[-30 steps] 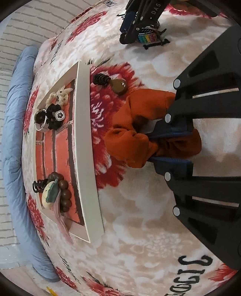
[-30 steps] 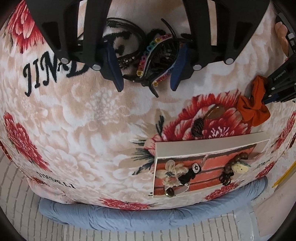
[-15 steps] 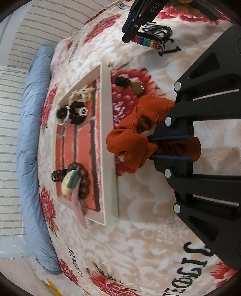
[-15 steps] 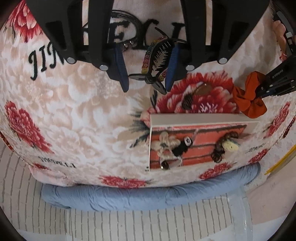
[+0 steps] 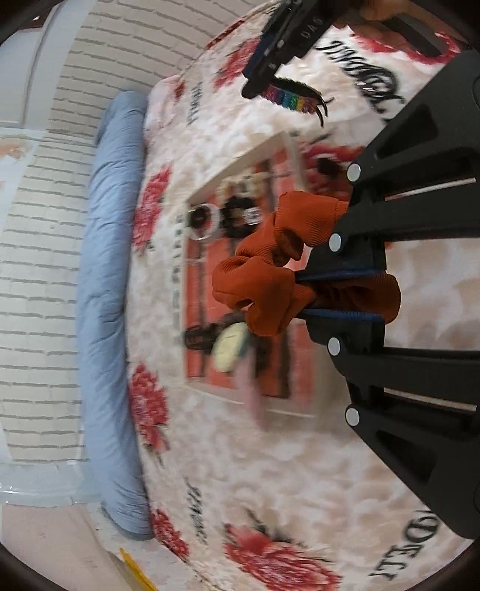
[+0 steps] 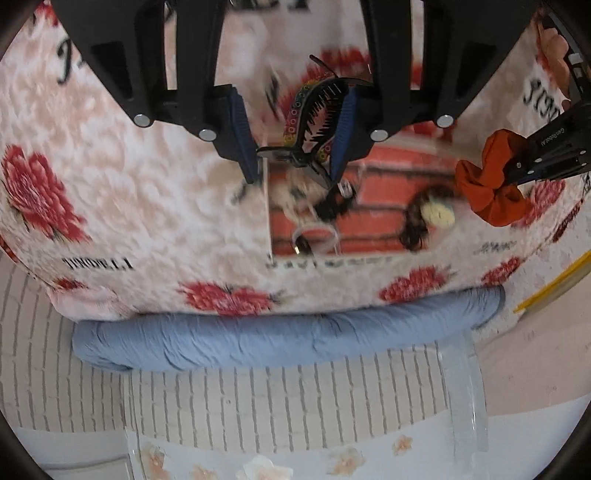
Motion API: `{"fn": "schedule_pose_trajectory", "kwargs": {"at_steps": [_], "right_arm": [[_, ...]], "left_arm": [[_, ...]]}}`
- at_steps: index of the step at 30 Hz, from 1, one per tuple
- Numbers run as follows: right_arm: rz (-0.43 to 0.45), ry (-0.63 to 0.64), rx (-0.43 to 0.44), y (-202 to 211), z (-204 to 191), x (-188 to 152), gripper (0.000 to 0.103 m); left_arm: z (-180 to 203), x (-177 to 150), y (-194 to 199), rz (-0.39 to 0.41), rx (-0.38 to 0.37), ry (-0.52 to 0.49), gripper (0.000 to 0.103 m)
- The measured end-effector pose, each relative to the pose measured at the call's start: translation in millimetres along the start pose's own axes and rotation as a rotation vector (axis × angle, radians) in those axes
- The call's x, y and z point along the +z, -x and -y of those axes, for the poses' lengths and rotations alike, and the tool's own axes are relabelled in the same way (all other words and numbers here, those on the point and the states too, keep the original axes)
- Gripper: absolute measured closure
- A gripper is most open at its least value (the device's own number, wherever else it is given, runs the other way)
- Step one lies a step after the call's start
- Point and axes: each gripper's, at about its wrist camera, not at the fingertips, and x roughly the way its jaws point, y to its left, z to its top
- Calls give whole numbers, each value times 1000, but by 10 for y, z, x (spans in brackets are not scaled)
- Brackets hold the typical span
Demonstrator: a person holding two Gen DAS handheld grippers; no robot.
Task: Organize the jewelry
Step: 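Carry the headband and orange scrunchie into the tray and open both tools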
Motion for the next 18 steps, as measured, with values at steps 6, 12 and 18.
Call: {"fn": "schedule_pose_trajectory", "kwargs": {"at_steps": [6,12,18], "right_arm": [[21,44,-2,-501,-203,236,62],[15,99,-18,-931,-347,235,63],[-17,133,-20,-1259,-406,167,63]], "left_arm": [[-30,358,-402,23,5,-16,91],[-128,344,-820,-1,20,-18,91],[-314,314,-1092,-33,37,-1,91]]}}
